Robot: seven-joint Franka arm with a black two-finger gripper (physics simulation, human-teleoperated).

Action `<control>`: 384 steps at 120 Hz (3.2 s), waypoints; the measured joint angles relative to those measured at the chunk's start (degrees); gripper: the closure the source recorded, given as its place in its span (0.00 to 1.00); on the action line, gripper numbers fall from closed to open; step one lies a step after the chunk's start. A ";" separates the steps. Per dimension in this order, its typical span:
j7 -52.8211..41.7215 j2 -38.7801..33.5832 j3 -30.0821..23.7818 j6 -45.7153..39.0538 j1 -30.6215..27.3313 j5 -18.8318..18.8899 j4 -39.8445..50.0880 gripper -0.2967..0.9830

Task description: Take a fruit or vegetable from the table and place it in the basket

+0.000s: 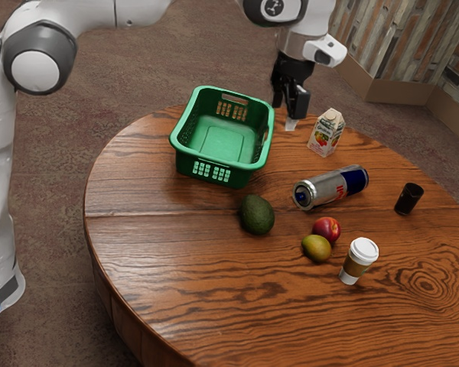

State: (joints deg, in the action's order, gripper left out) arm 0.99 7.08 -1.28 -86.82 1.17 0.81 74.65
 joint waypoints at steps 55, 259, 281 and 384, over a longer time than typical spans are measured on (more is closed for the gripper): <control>5.56 0.14 -0.29 0.80 -2.90 -4.26 -2.39 0.23; 86.75 23.75 0.10 -17.12 7.92 -0.44 -7.83 0.23; 87.77 25.17 0.91 -17.72 7.53 -0.46 -9.23 0.23; 89.85 30.94 0.66 -20.09 6.83 -0.63 -11.58 0.23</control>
State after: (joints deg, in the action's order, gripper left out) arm 90.85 38.03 -0.61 -106.91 8.00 0.19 63.07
